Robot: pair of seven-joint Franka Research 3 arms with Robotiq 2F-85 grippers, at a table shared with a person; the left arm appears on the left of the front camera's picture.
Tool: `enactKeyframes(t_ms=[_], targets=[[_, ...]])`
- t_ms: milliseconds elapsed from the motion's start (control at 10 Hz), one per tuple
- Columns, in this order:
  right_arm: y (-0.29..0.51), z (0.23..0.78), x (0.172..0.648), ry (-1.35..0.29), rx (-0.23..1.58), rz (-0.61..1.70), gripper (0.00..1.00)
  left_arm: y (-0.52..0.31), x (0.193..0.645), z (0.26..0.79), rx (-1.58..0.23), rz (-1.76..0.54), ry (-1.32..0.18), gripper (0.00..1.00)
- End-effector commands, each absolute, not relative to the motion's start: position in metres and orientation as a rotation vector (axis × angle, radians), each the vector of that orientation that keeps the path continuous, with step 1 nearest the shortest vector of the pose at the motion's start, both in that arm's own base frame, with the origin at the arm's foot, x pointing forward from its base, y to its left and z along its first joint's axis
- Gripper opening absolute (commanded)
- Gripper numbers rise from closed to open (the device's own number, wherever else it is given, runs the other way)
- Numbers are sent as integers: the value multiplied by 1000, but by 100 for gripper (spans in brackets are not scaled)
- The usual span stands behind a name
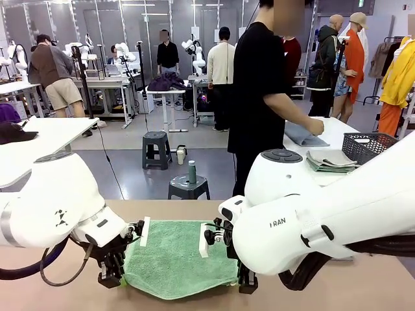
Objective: Fold the towels and place them in the basket.
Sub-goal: When a person lays out a Towel with hook on the table, fold it in half twice.
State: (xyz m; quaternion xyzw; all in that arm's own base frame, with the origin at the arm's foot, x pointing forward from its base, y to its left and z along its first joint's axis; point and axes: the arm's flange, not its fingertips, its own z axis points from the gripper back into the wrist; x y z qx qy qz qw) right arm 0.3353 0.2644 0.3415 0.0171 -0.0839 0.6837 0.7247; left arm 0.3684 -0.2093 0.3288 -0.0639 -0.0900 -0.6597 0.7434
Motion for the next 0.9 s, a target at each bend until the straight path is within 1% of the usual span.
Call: enactKeyframes(t_ms=[0, 100, 200, 300, 500, 700, 800], targets=[[266, 340, 336, -192, 35, 1510, 0, -211, 369, 329, -127, -1453, -193, 0], [264, 341, 335, -185, 38, 1509, 16, -209, 368, 329, -140, -1445, -197, 12], [264, 369, 336, -201, 1, 1525, 16, -209, 374, 354, -167, -1475, -146, 12], [265, 386, 340, -199, 35, 1539, 16, -205, 380, 370, -221, -1466, -159, 12], [268, 406, 367, -189, 73, 1490, 16, -201, 391, 386, -239, -1455, -187, 12], [275, 416, 402, -192, 86, 1436, 16, -208, 418, 403, -255, -1425, -209, 12], [280, 418, 417, -192, 107, 1417, 16, -214, 433, 406, -272, -1418, -189, 12]])
